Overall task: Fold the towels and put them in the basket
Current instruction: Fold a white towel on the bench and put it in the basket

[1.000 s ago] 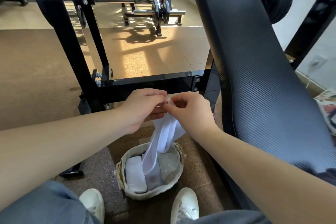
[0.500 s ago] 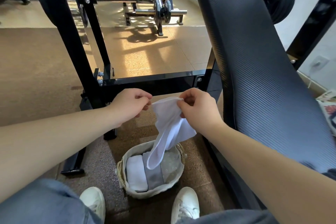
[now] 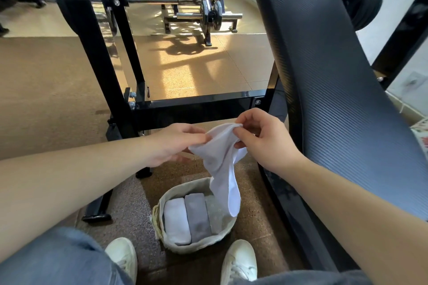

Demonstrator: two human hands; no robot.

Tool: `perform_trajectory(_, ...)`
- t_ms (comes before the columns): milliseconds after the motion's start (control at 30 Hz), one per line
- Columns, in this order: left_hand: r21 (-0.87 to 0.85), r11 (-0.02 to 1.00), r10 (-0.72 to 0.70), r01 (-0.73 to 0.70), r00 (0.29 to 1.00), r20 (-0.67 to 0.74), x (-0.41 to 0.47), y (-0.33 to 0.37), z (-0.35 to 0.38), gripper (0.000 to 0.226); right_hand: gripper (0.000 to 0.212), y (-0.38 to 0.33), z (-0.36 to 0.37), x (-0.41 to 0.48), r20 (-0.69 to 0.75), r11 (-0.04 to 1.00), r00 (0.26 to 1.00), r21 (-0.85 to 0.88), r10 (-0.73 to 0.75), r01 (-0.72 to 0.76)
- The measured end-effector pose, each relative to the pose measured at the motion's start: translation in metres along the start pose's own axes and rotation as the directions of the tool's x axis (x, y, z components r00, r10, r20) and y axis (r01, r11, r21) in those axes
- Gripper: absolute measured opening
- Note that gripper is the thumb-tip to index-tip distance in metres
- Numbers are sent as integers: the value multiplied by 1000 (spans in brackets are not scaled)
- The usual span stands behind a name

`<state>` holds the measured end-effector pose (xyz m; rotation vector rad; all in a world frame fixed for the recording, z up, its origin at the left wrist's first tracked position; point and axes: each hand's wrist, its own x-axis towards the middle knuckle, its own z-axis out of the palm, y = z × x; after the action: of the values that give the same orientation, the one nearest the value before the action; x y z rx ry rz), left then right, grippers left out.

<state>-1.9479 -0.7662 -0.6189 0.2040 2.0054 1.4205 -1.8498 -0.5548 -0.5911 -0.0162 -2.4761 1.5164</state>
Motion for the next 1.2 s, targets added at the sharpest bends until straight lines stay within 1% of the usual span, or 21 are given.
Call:
perform_trajectory(67,73,997,1,-4,999,36,1,-1,0,35,11,0,0,-1,10,1000,1000,-11,-17,17)
perform_trajectory(100,130,991,2,-5,1000,24,2,-3,0,34,11,0,0,-1,13,1000,1000,-14,-23,23)
perform_trajectory(167,264,965,8,4,999,-46,4,-6,-2,28,11,1,0,0,15,999,1000,-28,-23,23)
perform_trajectory(200,304,953,8,17,997,-80,5,-8,-3,23,10,1,0,0,17,999,1000,-46,-18,18)
perform_trajectory(300,347,938,39,17,988,-152,7,-12,-11,16,9,6,0,1,29,982,1000,-187,4,1)
perform_trajectory(400,389,920,153,-56,962,-225,4,-7,-17,13,9,13,-1,3,60,925,997,-379,43,-17)
perform_trajectory(467,454,884,250,-116,936,-248,1,-1,-19,9,13,17,-1,5,71,888,994,-458,81,-40)
perform_trajectory(533,528,831,344,-175,908,-241,-3,3,-20,11,16,19,0,6,69,869,994,-493,89,-44)
perform_trajectory(600,616,754,442,-230,871,-216,-6,4,-20,17,18,19,2,5,72,871,995,-490,68,-24)
perform_trajectory(700,685,668,516,-290,844,-146,-8,4,-20,28,19,16,2,3,78,882,997,-472,22,18)
perform_trajectory(800,708,626,512,-326,857,-57,-9,3,-20,32,19,13,2,1,89,885,996,-464,-6,47)
perform_trajectory(900,729,595,513,-339,858,-20,-8,-1,-20,32,19,11,3,0,107,887,994,-456,-30,76)
perform_trajectory(967,732,585,529,-350,848,-17,-8,-3,-20,36,18,9,3,-1,121,885,992,-457,-42,93)
perform_trajectory(1033,724,599,522,-342,852,-29,-7,-3,-20,39,18,8,4,-1,135,878,990,-465,-51,109)
perform_trajectory(1133,712,644,466,-278,881,-78,-6,-1,-18,41,19,9,4,-2,141,876,988,-467,-63,122)
perform_trajectory(1200,734,639,416,-229,906,-81,-3,0,-15,42,19,9,5,-1,146,870,986,-473,-74,136)
